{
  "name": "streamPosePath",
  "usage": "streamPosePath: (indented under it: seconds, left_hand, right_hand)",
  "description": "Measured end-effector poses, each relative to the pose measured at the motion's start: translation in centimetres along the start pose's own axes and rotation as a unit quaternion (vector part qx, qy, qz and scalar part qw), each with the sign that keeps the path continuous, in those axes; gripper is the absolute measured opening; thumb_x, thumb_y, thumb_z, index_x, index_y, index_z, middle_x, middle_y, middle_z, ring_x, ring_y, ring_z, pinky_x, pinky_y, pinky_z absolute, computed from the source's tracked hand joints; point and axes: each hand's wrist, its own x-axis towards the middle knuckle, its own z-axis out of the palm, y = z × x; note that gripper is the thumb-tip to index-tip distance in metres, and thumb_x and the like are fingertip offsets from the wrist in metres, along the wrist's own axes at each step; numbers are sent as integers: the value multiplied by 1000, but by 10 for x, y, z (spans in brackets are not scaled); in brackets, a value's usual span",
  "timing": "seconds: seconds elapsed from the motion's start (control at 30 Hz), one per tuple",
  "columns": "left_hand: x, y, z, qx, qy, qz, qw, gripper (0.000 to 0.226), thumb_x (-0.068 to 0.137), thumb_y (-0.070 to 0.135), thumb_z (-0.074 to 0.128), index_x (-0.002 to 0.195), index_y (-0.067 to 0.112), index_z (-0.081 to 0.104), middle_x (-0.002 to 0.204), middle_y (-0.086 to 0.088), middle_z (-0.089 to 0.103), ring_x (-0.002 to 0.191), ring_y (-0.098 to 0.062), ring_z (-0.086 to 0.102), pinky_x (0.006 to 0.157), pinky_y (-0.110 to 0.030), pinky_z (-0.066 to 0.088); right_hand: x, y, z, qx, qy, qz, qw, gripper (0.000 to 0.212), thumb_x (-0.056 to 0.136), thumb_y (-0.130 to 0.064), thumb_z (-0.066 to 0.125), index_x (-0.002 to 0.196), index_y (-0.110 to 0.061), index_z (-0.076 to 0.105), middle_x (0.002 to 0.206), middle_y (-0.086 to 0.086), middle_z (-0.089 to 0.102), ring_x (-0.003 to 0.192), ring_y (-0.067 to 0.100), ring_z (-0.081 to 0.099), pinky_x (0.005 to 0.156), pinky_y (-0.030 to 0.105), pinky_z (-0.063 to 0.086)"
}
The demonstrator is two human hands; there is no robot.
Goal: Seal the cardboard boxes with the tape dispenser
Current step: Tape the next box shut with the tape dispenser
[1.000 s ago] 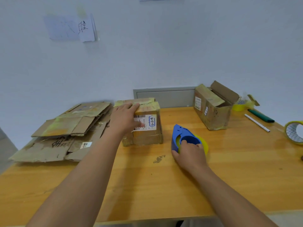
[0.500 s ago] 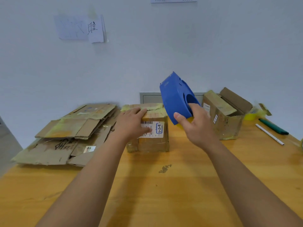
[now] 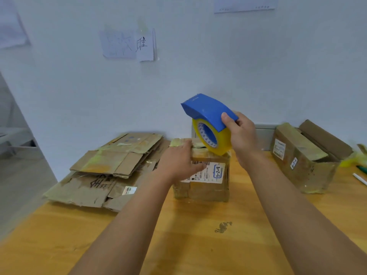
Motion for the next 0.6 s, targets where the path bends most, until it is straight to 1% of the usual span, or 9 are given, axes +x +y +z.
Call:
streamPosePath:
  seconds: [0.07, 0.13, 0.17, 0.23, 0.33, 0.4, 0.43, 0.5, 0.6]
  left_hand:
    - [0, 0, 1, -7, 1, -13, 1000, 83, 76, 75, 60, 138, 24, 35, 120, 7, 66, 96, -17, 65, 68, -29, 41]
    - [1, 0, 3, -9, 3, -17, 1000, 87, 75, 75, 61, 140, 24, 33, 124, 7, 65, 99, -16, 64, 70, -29, 42]
    - [1, 0, 3, -12, 4, -20, 1000, 90, 75, 75, 61, 142, 25, 31, 127, 7, 64, 101, -17, 64, 72, -29, 43]
    - [1, 0, 3, -16, 2, -26, 1000, 94, 75, 76, 61, 147, 25, 27, 132, 8, 61, 107, -18, 63, 79, -32, 46]
    - [1, 3, 2, -11, 6, -26, 1000, 96, 74, 76, 61, 149, 25, 26, 135, 9, 59, 110, -18, 62, 81, -33, 47]
    - [1, 5, 2, -11, 13, -21, 1000, 95, 75, 75, 62, 148, 26, 28, 135, 10, 60, 109, -17, 62, 79, -31, 45]
    - [1, 6, 1, -14, 16, -20, 1000, 93, 75, 75, 62, 147, 27, 29, 132, 10, 61, 108, -16, 63, 77, -30, 44]
    - [0, 6, 0, -14, 18, -16, 1000, 91, 76, 74, 61, 148, 28, 30, 130, 8, 63, 109, -17, 62, 78, -31, 46]
    - [-2, 7, -1, -4, 10, -7, 1000, 93, 78, 75, 59, 151, 27, 28, 135, 7, 60, 114, -18, 60, 86, -34, 47]
  right_hand:
    - [1, 4, -1, 12, 0, -8, 1000, 21, 101, -36, 55, 123, -39, 54, 92, -9, 69, 80, 1, 70, 61, 16, 53]
    - [0, 5, -4, 6, -9, -34, 999, 27, 104, -33, 51, 124, -51, 47, 97, -8, 66, 81, -2, 68, 62, 14, 52]
    - [-2, 6, -6, -9, -14, -52, 998, 28, 105, -31, 48, 126, -49, 49, 103, -12, 64, 85, -7, 65, 65, 12, 51]
    - [-6, 8, -10, -46, -19, -77, 996, 29, 107, -30, 41, 133, -35, 54, 116, -20, 58, 97, -12, 58, 71, 9, 49]
    - [-11, 13, -14, -123, -21, -89, 988, 34, 107, -37, 35, 139, -34, 49, 128, -5, 53, 111, 1, 54, 79, 13, 49]
    - [-15, 16, -13, -141, -29, -93, 985, 37, 104, -43, 42, 141, -39, 44, 131, -2, 47, 114, 0, 50, 89, 18, 48]
    - [-17, 16, -12, -145, -33, -94, 984, 42, 100, -48, 50, 141, -42, 40, 130, -3, 44, 112, -7, 47, 88, 13, 46]
    - [-20, 19, -10, -168, -28, -97, 981, 59, 90, -53, 65, 141, -47, 34, 126, -4, 39, 105, -19, 41, 78, 1, 39]
    - [-21, 22, -4, -188, 8, -94, 978, 60, 92, -47, 64, 144, -48, 34, 127, -1, 39, 101, -13, 42, 74, 1, 36]
